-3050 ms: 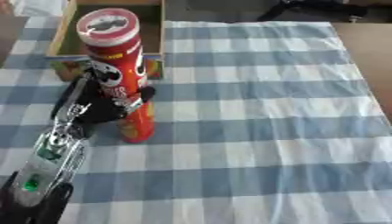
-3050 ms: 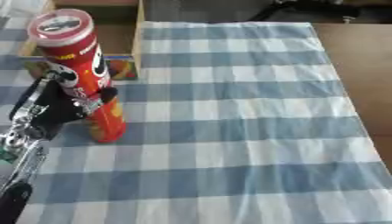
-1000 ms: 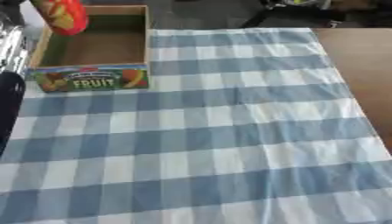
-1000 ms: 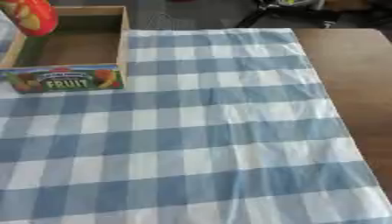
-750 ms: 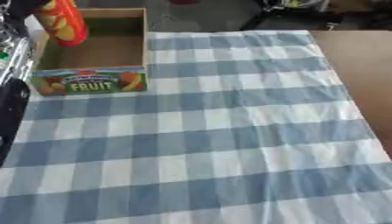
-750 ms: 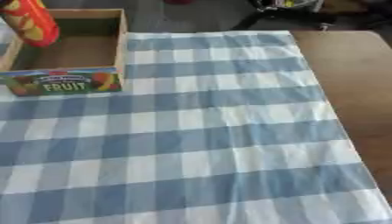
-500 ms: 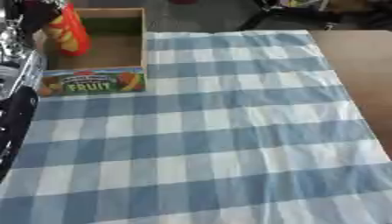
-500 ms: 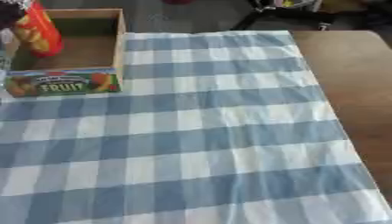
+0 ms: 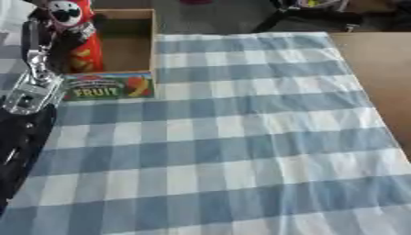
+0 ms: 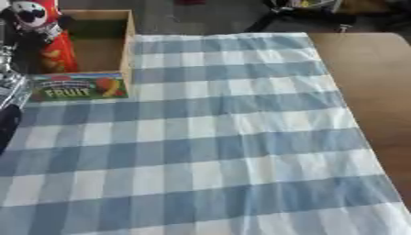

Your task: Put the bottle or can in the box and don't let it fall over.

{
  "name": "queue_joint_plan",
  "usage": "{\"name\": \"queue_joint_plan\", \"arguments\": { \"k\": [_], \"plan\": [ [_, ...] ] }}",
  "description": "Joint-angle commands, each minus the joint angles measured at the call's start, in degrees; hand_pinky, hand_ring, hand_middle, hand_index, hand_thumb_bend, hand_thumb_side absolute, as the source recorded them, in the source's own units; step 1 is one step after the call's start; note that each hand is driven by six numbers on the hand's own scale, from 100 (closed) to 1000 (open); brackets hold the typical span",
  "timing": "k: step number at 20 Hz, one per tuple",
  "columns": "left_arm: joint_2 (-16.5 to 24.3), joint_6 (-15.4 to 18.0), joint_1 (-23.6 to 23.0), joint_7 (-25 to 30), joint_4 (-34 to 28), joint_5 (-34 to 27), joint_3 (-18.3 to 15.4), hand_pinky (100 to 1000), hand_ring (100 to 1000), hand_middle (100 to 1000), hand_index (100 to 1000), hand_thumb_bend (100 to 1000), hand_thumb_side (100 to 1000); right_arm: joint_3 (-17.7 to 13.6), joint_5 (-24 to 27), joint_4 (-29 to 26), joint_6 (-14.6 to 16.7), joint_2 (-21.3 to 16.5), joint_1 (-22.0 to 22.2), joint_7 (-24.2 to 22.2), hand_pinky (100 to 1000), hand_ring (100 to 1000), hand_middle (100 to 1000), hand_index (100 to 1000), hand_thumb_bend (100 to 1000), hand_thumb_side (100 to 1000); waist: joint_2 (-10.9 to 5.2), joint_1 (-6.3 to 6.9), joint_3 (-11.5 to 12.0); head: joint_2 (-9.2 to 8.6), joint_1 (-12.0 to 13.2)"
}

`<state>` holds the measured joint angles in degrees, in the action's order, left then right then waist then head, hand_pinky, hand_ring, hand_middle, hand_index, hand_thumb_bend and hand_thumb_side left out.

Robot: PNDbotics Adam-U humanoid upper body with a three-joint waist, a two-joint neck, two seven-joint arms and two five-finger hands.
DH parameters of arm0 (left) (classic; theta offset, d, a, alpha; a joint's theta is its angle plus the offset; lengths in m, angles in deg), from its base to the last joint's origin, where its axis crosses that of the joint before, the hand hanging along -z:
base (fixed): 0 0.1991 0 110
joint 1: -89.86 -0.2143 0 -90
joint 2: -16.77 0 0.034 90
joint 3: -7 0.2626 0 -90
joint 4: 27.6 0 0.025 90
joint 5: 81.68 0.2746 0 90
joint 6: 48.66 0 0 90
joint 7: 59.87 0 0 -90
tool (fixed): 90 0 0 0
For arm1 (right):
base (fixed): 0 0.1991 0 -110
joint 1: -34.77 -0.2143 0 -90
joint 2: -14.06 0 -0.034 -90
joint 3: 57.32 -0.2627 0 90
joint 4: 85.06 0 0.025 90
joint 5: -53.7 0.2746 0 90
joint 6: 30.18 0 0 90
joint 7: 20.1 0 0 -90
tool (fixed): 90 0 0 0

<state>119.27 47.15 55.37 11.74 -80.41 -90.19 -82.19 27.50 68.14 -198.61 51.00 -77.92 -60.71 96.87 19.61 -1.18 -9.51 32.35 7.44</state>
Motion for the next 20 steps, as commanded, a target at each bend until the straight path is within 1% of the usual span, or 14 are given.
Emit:
{"name": "queue_joint_plan", "arguments": {
  "k": [1,3,5,7,10,16,20],
  "plan": [
    [1.8,0.9,0.9,2.8,1.4,2.9,-0.7,1000,1000,875,841,1000,347,-0.2,0.1,-1.0,0.1,-1.1,-0.1,0.0,888,1000,940,794,100,902,-1.19,-0.13,0.1,-1.10,0.1],
    [1.7,1.1,1.0,4.5,1.8,4.6,-1.8,1000,1000,876,843,1000,342,-0.3,0.1,-1.0,0.1,-1.1,-0.1,0.0,888,1000,940,794,100,902,-1.23,-0.15,0.1,-1.22,0.0],
    [2.4,0.7,1.0,5.6,1.4,6.3,-2.5,1000,1000,871,839,1000,336,-0.3,0.0,-1.0,0.0,-1.2,0.5,0.1,888,1000,940,794,100,900,-1.86,-0.26,0.6,-2.15,-0.4],
    [2.8,0.0,1.1,6.0,0.5,7.9,-3.1,1000,1000,871,839,1000,333,-0.4,0.1,-1.0,0.0,-1.3,0.8,0.1,888,1000,941,794,100,897,-2.27,-0.34,0.9,-2.29,-0.7],
    [3.5,-1.3,1.0,6.0,-1.5,8.9,-3.5,1000,1000,869,839,1000,349,-0.4,0.1,-1.0,0.1,-1.5,1.1,0.1,888,1000,941,795,100,895,-2.89,-0.41,1.5,-1.78,-1.1],
    [4.9,-4.4,-0.3,6.2,-5.6,8.2,-3.8,1000,1000,867,837,1000,371,-0.6,0.1,-1.0,0.2,-1.7,1.8,0.2,888,1000,941,795,100,893,-3.60,-0.52,2.3,-0.48,-1.9],
    [5.6,-6.8,-1.3,5.8,-9.0,6.1,-4.5,1000,1000,864,832,1000,346,-0.6,0.0,-1.0,0.1,-1.6,2.1,0.3,888,1000,941,795,100,893,-3.82,-0.56,2.8,0.33,-2.6]
  ]
}}
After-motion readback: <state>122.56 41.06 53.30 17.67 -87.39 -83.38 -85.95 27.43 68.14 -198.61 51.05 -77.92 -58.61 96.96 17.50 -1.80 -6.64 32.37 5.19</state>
